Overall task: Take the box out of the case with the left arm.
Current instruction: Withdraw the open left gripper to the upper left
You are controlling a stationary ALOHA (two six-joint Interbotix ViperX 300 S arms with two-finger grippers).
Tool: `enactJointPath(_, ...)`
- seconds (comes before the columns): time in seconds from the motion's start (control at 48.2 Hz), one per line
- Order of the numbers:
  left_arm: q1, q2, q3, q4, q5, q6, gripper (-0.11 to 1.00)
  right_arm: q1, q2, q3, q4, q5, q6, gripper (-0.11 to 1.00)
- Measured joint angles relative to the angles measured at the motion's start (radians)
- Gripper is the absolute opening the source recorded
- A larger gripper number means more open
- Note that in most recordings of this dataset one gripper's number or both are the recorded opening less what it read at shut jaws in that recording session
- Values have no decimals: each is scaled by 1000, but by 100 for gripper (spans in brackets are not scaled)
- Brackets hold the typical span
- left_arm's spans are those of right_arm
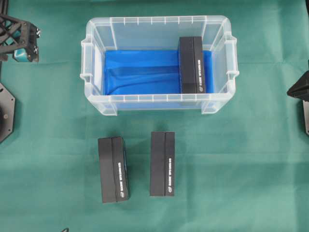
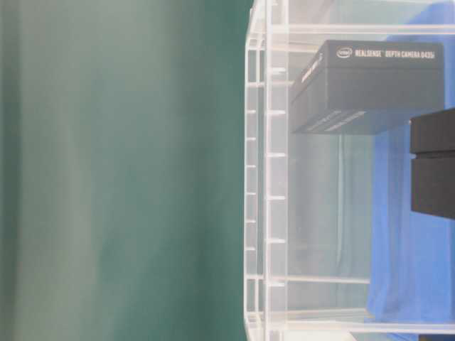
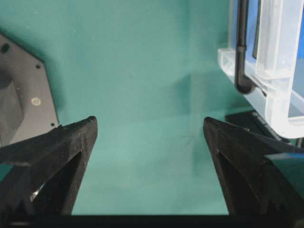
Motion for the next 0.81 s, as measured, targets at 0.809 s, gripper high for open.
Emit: enactJointPath(0.809,-43,172,-124,-29,-11,-12,96,0,5,-2,0,0,0,2)
